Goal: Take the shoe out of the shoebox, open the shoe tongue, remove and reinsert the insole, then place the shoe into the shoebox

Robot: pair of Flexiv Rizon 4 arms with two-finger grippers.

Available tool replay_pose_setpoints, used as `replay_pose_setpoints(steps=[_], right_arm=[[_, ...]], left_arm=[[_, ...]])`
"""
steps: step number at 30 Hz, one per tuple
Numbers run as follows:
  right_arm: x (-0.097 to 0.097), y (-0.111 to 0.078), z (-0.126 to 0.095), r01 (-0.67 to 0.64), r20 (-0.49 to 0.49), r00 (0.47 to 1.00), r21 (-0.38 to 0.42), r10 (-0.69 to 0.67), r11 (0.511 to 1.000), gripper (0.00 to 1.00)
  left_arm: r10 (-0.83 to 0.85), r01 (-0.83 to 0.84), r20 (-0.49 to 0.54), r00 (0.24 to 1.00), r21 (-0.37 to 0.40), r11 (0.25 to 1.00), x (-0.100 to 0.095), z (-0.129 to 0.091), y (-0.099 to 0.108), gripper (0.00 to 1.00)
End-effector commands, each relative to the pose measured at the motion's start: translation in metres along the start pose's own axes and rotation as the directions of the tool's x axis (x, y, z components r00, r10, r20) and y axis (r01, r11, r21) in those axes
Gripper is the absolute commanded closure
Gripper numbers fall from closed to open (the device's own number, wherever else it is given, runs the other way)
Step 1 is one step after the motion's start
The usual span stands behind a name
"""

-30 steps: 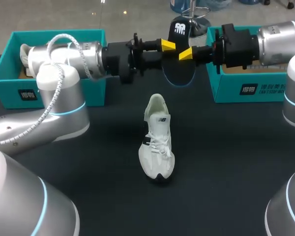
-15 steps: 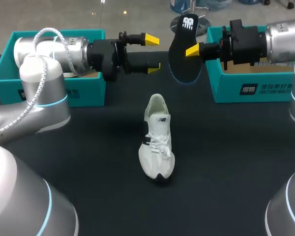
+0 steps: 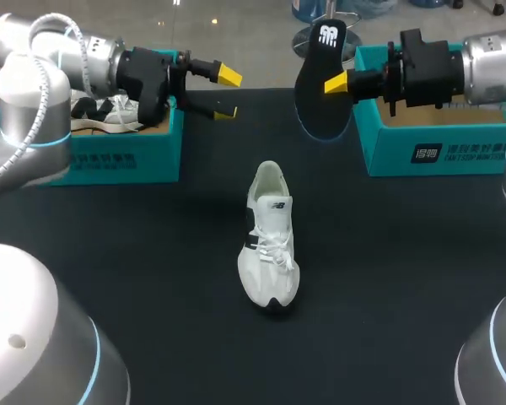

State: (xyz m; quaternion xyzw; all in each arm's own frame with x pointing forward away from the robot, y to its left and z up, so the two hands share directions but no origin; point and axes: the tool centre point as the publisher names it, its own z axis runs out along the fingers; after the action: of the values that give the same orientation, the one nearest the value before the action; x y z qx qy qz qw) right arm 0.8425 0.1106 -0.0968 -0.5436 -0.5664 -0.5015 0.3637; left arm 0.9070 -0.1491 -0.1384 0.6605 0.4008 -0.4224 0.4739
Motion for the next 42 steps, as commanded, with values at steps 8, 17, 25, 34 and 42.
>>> replay_pose_setpoints(steps=[8,17,25,34,42], right_arm=[[-0.001,0.005,0.000,0.028,0.009,1.000,-0.034,-0.027,0.999,1.00],[0.001,0.014,0.002,0.058,0.018,0.998,-0.038,-0.057,0.998,1.00],[0.002,0.021,0.003,0.066,0.022,0.998,-0.039,-0.065,0.997,1.00],[0.001,0.028,0.007,0.070,0.025,0.997,-0.032,-0.069,0.997,1.00],[-0.005,0.043,0.009,0.145,0.056,0.988,-0.042,-0.143,0.988,1.00]], left_arm=[[0.013,0.003,-0.068,0.998,0.225,0.974,0.023,-0.021,-0.002,0.00],[0.022,0.009,-0.135,0.991,0.226,0.974,0.042,-0.035,-0.007,0.00],[-0.026,0.047,-0.160,0.987,0.127,0.991,0.063,-0.041,-0.010,0.00],[-0.069,0.077,-0.167,0.984,0.041,0.996,0.072,-0.044,-0.005,0.00],[-0.074,0.081,-0.170,0.983,0.036,0.996,0.073,-0.044,-0.004,0.00]])
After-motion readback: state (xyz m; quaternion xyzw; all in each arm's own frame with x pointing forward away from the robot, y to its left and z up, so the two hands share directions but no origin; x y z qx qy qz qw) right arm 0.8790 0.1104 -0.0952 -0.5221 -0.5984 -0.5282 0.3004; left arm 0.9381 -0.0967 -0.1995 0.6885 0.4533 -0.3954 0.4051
